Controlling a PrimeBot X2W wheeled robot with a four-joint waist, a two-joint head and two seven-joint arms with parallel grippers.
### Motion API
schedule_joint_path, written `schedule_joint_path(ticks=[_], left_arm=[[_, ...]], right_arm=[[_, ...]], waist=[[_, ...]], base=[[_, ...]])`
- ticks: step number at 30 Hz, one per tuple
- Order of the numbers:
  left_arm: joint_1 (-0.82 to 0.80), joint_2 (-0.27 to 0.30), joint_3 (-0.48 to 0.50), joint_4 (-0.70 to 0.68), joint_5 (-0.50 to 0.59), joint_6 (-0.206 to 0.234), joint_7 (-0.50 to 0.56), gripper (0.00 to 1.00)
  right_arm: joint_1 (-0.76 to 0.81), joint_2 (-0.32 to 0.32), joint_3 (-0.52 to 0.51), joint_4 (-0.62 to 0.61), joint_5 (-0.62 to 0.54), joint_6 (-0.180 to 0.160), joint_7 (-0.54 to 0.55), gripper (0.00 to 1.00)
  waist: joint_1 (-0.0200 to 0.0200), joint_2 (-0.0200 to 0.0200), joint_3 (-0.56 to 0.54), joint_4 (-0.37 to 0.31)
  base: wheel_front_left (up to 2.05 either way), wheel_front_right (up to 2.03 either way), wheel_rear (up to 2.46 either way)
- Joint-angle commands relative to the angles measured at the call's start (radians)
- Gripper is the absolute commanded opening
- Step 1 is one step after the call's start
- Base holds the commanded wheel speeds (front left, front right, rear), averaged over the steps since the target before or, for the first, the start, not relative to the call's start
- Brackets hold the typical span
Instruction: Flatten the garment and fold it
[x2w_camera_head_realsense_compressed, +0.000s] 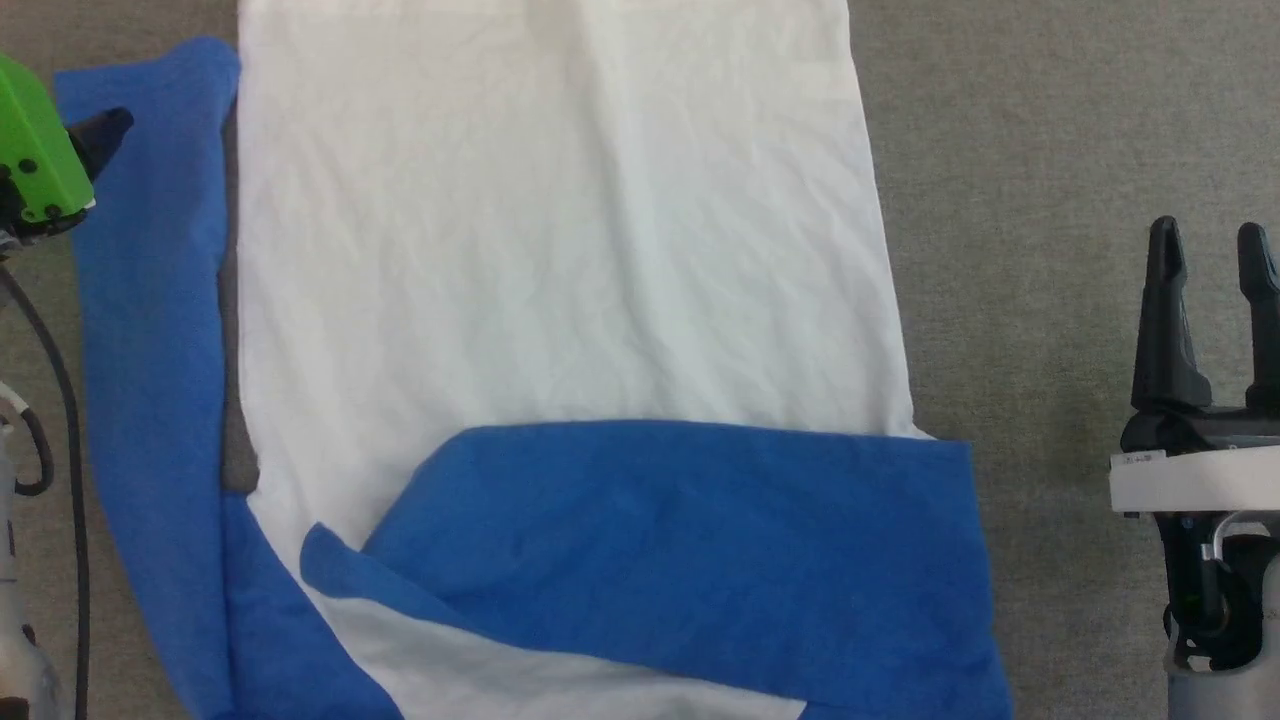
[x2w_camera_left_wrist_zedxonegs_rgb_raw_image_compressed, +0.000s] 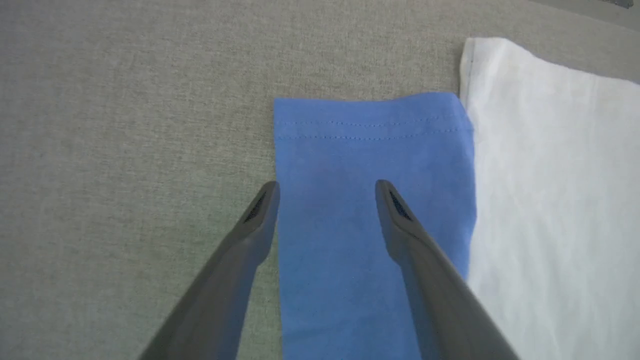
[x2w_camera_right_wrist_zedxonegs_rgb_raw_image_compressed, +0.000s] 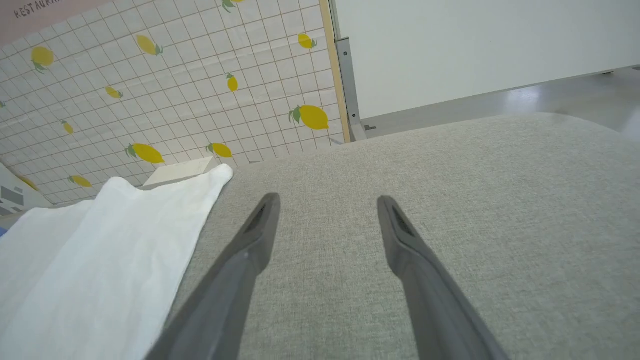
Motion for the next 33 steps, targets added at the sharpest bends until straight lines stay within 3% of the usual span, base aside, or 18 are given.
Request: schedule_joint_path(ticks=[1, 6, 9, 10, 11, 15, 20, 23, 27, 33], left_arm=[[0.02, 0.009, -0.005, -0.006, 0.004, 0.014, 0.008, 1.0], [0.075, 0.05, -0.028, -0.018, 0.054, 0.039, 0.027, 1.0], [0.117, 0.041, -0.018, -0.007, 0.043, 0.067, 0.045, 1.0], [0.124, 0.034, -0.01, -0.011, 0.029, 0.066, 0.039, 0.25], [0.127, 0.026, -0.003, -0.014, 0.018, 0.064, 0.027, 0.0], [0.128, 0.004, 0.035, -0.018, -0.016, 0.067, -0.048, 0.0], [0.102, -0.029, 0.166, -0.019, -0.104, 0.08, -0.243, 0.0], [0.117, -0.02, 0.25, -0.011, -0.141, 0.074, -0.36, 0.0], [0.212, 0.014, 0.346, -0.007, -0.153, 0.063, -0.493, 0.0], [0.421, -0.01, 0.471, -0.033, -0.188, 0.042, -0.626, 0.0]], right_arm=[[-0.013, 0.001, -0.001, -0.007, 0.006, -0.001, -0.009, 1.0], [-0.023, 0.001, 0.0, -0.014, 0.014, -0.001, -0.014, 1.0], [-0.026, 0.001, -0.004, -0.021, 0.018, -0.001, -0.012, 1.0], [-0.026, 0.001, -0.007, -0.022, 0.018, -0.001, -0.012, 1.0], [-0.026, 0.001, -0.01, -0.023, 0.017, -0.001, -0.012, 1.0], [-0.023, 0.001, -0.018, -0.019, 0.013, -0.001, -0.009, 1.0], [-0.025, 0.001, -0.02, 0.009, 0.017, -0.001, -0.014, 1.0], [-0.016, 0.001, -0.023, 0.03, 0.021, -0.001, -0.02, 1.0], [0.007, 0.001, -0.029, 0.058, 0.018, -0.001, -0.022, 1.0], [0.071, 0.001, -0.066, 0.067, 0.019, -0.001, -0.003, 1.0]], waist=[[-0.0002, 0.0, 0.058, -0.027], [-0.0002, 0.0, 0.071, -0.029], [-0.0002, 0.0, 0.074, -0.023], [-0.0002, 0.0, 0.074, -0.02], [-0.0002, 0.0, 0.073, -0.016], [-0.0002, 0.0, 0.06, -0.006], [-0.0002, 0.0, 0.007, 0.004], [-0.0002, 0.0, -0.049, 0.009], [-0.0002, 0.0, -0.136, 0.018], [-0.0002, 0.0, -0.255, 0.065]], base=[[0.0, 0.0, 0.0], [0.0, 0.0, 0.0], [0.0, 0.0, 0.0], [0.0, 0.0, 0.0], [0.0, 0.0, 0.0], [0.0, 0.0, 0.0], [0.0, 0.0, 0.0], [0.0, 0.0, 0.0], [0.0, 0.0, 0.0], [0.0, 0.0, 0.0]])
